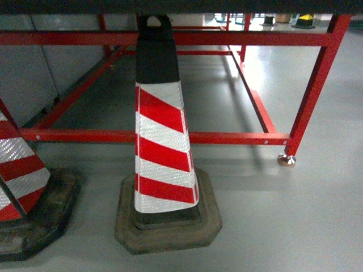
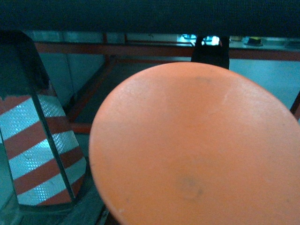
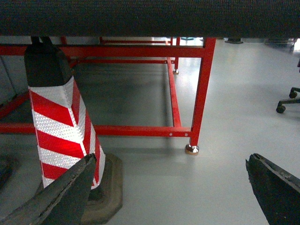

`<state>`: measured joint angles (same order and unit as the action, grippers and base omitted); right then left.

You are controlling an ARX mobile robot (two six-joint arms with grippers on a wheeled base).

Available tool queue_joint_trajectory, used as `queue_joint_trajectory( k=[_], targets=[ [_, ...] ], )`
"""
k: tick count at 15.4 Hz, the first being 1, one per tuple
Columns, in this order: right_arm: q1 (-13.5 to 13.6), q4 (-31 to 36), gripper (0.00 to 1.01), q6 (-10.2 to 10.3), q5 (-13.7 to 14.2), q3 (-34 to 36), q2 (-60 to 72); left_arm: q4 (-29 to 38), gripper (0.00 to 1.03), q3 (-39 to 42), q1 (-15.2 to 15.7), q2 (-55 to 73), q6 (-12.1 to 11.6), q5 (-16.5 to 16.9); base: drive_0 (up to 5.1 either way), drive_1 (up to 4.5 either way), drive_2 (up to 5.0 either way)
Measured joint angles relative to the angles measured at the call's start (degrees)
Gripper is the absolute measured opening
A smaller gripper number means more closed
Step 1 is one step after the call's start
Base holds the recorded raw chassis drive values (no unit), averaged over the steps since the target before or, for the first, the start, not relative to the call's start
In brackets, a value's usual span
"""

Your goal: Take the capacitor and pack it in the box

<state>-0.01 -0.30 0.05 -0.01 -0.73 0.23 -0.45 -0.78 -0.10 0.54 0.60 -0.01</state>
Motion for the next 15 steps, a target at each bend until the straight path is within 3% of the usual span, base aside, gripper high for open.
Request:
queue_joint_trajectory(
  k=[15],
  targets=[
    [0.00,-0.04,0.98,0.02,-0.02,0.00,0.00,0.02,0.44,0.00,0.00,0.00,-0.61,-0.09,0.0,0.00,0.0]
  ],
)
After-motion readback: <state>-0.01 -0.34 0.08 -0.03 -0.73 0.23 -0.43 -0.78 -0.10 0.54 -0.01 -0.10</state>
